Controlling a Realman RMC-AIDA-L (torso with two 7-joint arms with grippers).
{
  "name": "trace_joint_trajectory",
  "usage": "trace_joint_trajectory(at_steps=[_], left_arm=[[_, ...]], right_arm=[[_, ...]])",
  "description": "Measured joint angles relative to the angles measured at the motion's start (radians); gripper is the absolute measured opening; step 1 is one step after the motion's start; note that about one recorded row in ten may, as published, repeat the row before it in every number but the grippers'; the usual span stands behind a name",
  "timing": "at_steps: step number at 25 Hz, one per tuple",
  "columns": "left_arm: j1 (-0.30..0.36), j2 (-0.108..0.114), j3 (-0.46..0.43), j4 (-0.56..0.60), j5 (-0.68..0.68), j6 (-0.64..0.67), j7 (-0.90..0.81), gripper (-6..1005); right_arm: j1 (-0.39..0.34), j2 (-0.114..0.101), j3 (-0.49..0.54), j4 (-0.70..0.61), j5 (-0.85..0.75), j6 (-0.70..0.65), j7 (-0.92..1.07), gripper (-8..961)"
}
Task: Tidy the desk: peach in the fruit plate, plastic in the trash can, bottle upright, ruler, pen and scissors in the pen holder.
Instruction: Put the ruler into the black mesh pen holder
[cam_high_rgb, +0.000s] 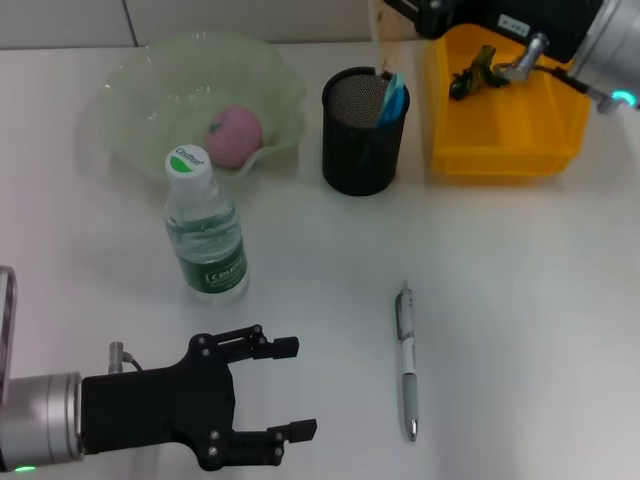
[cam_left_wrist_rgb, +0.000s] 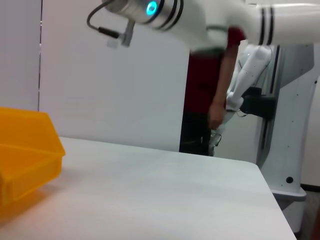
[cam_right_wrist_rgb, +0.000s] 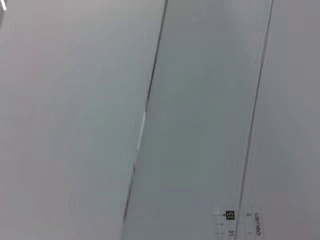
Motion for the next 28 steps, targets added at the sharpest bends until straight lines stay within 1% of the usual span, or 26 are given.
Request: trace_joint_trajectory(at_steps=[2, 4, 7, 8, 10, 12, 16, 23, 28], left_arm=[[-0.007, 0.000, 0.000, -0.001, 0.000, 0.000, 0.000, 797], [-0.013, -0.001, 0.001, -0.001, 0.001, 0.000, -0.001, 797], [-0.014, -0.001, 0.001, -0.002, 0.001, 0.000, -0.005, 797], [-0.014, -0.001, 0.001, -0.002, 0.001, 0.000, -0.005, 797], [-0.014, 0.000, 0.001, -0.002, 0.001, 0.000, -0.008, 797], [-0.014, 0.000, 0.001, -0.002, 0.001, 0.000, -0.008, 797], [-0.016, 0.002, 0.003, -0.002, 0.002, 0.000, -0.014, 797], [-0.016, 0.001, 0.002, -0.002, 0.002, 0.000, -0.014, 797], [-0.015, 0.001, 0.002, -0.002, 0.001, 0.002, -0.014, 797]], right_arm=[[0.050, -0.002, 0.017, 0.169, 0.131, -0.083, -0.158, 390], [0.119, -0.003, 0.055, 0.353, 0.214, -0.163, -0.283, 392], [0.225, -0.005, 0.131, 0.583, 0.251, -0.233, -0.355, 394], [0.256, -0.007, 0.145, 0.640, 0.252, -0.235, -0.358, 395], [0.298, -0.010, 0.151, 0.711, 0.251, -0.221, -0.366, 397], [0.326, -0.010, 0.144, 0.749, 0.252, -0.185, -0.376, 398], [0.344, -0.004, 0.116, 0.761, 0.256, -0.121, -0.377, 402], [0.351, 0.000, 0.089, 0.787, 0.262, -0.063, -0.382, 407], [0.339, 0.003, 0.087, 0.800, 0.269, -0.063, -0.391, 412]])
